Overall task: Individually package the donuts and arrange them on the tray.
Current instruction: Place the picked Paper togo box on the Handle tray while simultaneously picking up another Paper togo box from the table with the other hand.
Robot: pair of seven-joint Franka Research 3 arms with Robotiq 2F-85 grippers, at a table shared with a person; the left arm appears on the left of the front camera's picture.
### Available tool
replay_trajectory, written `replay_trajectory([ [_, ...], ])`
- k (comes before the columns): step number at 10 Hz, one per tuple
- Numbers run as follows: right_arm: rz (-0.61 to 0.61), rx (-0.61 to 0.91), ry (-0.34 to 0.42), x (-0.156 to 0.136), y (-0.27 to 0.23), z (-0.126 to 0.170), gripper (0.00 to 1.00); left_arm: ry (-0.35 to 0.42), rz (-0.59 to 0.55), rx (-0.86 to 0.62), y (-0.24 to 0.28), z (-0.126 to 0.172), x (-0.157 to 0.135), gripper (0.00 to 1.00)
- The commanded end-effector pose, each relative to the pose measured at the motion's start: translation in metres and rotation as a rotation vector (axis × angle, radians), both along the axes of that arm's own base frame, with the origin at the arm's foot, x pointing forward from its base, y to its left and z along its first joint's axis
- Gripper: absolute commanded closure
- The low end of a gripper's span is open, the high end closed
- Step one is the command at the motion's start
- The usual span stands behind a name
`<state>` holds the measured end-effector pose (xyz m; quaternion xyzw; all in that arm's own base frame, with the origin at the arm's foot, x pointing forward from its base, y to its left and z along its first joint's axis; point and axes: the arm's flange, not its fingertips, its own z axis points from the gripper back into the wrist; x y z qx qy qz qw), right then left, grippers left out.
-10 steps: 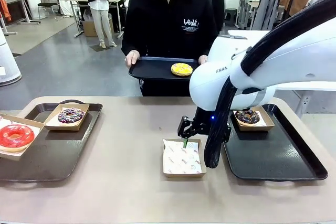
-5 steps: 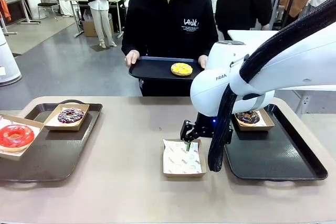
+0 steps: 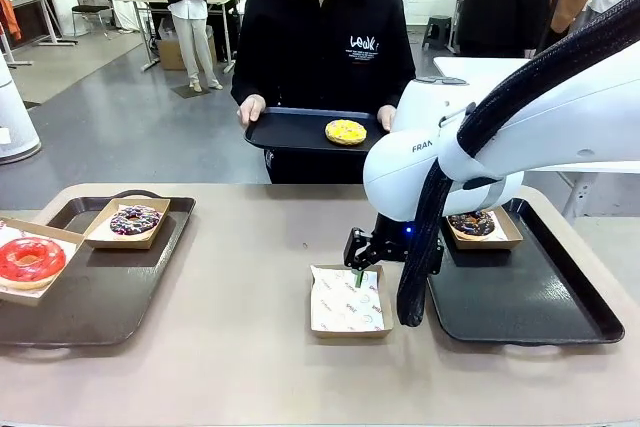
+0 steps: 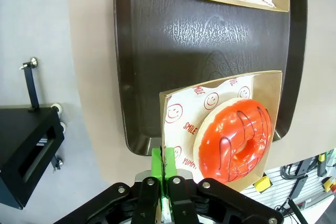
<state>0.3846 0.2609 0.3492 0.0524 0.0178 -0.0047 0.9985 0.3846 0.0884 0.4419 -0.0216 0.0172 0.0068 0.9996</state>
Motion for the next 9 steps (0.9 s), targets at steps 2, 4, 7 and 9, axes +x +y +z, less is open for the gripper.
replay_trajectory([
  [2, -0.076, -0.058, -0.039, 0.0, 0.0, -0.021, 0.0, 0.083, 0.255, 0.04, -0.023, -0.012, 0.002, 0.99],
  [4, -0.104, -0.082, -0.04, -0.002, 0.004, -0.032, 0.0, 0.074, 0.34, 0.058, -0.038, -0.014, -0.004, 0.99],
  [7, -0.133, -0.093, -0.027, -0.007, 0.012, -0.046, 0.0, 0.067, 0.244, 0.032, -0.047, -0.029, -0.007, 0.99],
  [9, -0.156, -0.107, -0.027, -0.009, 0.017, -0.053, 0.0, 0.055, 0.164, 0.005, -0.045, -0.035, -0.007, 0.99],
])
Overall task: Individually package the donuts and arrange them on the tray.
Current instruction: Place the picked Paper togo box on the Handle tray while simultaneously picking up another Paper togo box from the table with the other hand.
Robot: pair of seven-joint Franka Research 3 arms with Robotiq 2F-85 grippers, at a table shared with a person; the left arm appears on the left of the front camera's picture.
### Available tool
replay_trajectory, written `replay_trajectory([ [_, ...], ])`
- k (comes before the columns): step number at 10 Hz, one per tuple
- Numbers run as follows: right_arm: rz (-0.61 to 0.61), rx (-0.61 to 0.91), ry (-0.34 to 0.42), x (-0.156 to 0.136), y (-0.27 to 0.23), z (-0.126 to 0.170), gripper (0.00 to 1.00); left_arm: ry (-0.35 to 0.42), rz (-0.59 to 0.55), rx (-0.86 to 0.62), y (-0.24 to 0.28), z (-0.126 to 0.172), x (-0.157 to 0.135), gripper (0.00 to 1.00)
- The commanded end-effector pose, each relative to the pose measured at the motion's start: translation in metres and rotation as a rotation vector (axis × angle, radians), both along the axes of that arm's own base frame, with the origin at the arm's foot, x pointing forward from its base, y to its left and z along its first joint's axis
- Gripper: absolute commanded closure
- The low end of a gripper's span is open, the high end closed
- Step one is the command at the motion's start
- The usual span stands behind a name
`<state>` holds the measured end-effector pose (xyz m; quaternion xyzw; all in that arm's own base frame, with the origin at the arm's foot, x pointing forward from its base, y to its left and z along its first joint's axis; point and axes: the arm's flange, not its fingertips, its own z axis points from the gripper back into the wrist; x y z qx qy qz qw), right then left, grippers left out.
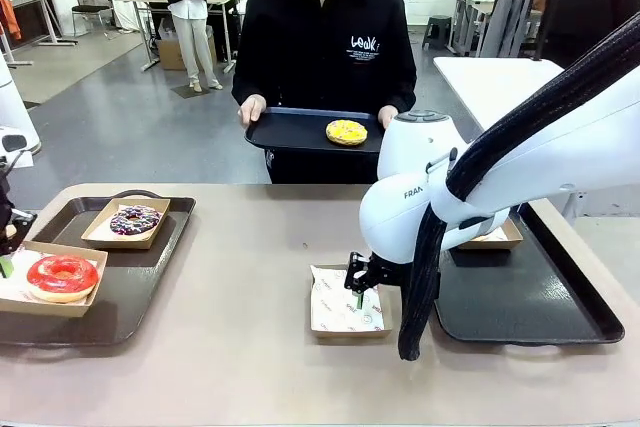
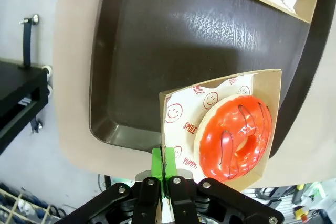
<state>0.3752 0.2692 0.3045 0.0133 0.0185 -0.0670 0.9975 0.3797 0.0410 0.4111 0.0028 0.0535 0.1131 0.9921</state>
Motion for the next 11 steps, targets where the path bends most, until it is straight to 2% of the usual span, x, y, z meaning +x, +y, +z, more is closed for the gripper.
replay_trajectory([
  [1, -0.039, -0.026, -0.04, 0.0, 0.011, -0.01, 0.0, -0.033, -0.066, -0.058, 0.003, -0.006, -0.001, 0.99],
  [7, 0.018, -0.022, -0.098, -0.005, 0.014, 0.005, 0.0, -0.001, -0.102, -0.071, 0.007, -0.02, 0.009, 0.99],
  [11, 0.034, -0.011, -0.096, -0.003, 0.012, 0.007, 0.0, -0.038, -0.127, -0.097, 0.004, -0.033, 0.026, 0.99],
])
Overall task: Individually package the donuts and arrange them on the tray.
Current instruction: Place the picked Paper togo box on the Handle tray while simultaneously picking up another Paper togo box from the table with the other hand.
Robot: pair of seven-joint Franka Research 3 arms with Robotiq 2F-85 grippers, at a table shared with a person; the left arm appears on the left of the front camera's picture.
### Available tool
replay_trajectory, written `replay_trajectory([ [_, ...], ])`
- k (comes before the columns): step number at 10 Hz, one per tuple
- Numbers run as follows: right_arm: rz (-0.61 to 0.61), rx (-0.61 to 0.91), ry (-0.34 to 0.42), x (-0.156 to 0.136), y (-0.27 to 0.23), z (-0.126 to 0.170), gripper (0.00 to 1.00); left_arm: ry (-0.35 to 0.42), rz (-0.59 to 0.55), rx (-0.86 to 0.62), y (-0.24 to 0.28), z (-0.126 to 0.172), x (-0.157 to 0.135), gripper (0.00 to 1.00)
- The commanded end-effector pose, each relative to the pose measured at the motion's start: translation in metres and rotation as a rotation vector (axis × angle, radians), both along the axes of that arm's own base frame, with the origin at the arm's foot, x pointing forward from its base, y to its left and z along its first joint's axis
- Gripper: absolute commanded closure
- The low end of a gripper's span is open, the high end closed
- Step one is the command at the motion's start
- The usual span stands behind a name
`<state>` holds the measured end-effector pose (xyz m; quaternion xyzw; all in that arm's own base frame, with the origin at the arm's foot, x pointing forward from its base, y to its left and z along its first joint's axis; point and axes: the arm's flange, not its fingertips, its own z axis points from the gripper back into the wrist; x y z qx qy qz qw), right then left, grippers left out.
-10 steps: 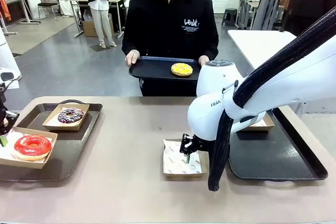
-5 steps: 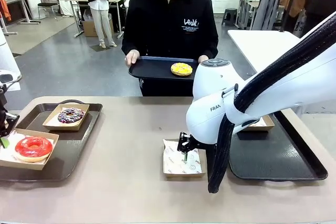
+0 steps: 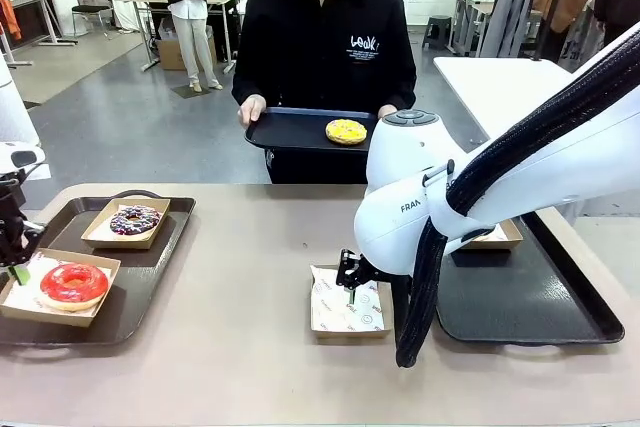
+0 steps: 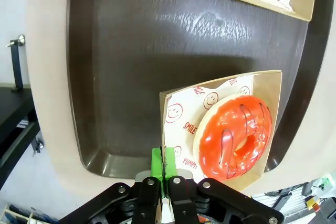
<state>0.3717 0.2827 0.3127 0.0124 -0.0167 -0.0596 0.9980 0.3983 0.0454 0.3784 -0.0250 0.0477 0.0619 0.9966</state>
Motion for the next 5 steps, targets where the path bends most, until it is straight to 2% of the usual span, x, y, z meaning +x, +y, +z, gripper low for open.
replay_trajectory([
  [1, 0.018, -0.005, -0.023, 0.0004, -0.0019, -0.0016, 0.0, -0.021, -0.032, -0.042, -0.0016, -0.0029, 0.0115, 0.99],
  [5, 0.024, -0.005, -0.018, 0.0007, -0.0018, -0.0026, 0.0, -0.042, -0.05, -0.029, -0.0033, -0.006, 0.0178, 0.99],
])
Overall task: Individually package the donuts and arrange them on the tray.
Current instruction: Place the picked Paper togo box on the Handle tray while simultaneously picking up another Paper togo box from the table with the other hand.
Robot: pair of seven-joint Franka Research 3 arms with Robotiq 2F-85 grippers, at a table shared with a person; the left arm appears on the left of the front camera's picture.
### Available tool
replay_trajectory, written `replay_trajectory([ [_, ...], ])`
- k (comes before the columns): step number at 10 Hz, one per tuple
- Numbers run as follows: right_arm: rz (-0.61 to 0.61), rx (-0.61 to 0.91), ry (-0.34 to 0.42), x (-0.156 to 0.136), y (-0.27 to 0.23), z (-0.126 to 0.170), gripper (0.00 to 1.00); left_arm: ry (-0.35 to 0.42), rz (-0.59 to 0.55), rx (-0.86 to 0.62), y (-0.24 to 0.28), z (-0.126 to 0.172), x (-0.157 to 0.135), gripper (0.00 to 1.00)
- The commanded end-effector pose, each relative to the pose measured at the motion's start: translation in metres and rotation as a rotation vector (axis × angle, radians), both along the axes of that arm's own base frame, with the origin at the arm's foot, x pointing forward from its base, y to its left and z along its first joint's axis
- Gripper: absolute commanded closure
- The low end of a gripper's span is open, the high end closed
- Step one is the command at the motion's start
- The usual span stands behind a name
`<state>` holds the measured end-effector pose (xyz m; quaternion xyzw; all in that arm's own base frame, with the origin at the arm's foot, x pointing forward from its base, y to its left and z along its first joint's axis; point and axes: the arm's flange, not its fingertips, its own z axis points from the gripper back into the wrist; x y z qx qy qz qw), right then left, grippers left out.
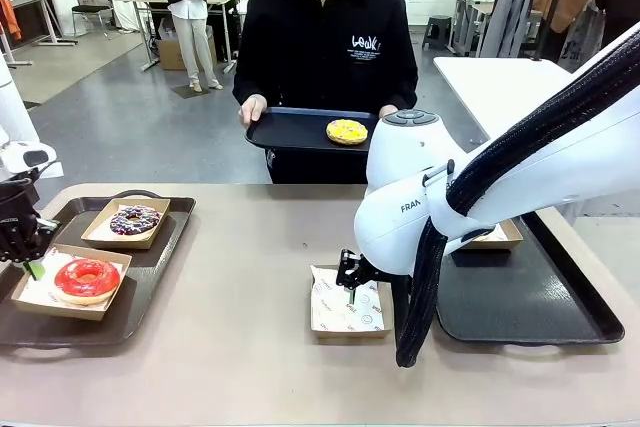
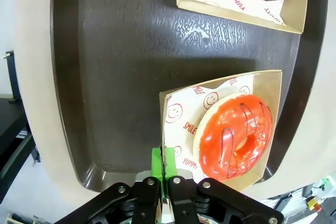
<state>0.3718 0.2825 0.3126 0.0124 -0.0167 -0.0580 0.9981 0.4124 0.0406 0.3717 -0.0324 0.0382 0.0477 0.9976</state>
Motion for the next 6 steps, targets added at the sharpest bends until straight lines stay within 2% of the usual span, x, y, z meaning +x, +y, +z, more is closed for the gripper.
replay_trajectory([
  [1, 0.024, -0.007, -0.019, 0.0005, -0.002, -0.0024, 0.0, -0.026, -0.022, -0.009, 0.002, 0.0005, 0.0038, 0.99],
  [2, 0.045, -0.009, -0.028, -0.0004, -0.0017, -0.0028, 0.42, -0.03, -0.027, -0.008, 0.0023, 0.0002, 0.0034, 0.79],
  [3, 0.04, -0.008, -0.025, -0.0004, -0.0015, -0.0026, 0.59, -0.029, -0.028, -0.008, 0.0027, 0.0003, 0.0028, 0.39],
  [4, 0.034, -0.007, -0.025, -0.0006, -0.0012, -0.0023, 1.0, -0.029, -0.026, -0.007, 0.0033, 0.0008, 0.0019, 0.19],
  [5, 0.025, -0.01, -0.027, -0.0006, -0.0013, -0.0026, 1.0, -0.029, -0.026, -0.009, 0.004, 0.0014, 0.0014, 0.0],
  [6, 0.021, -0.011, -0.027, -0.0008, -0.0017, -0.003, 1.0, -0.028, -0.026, -0.01, 0.0046, 0.0018, 0.0004, 0.0],
])
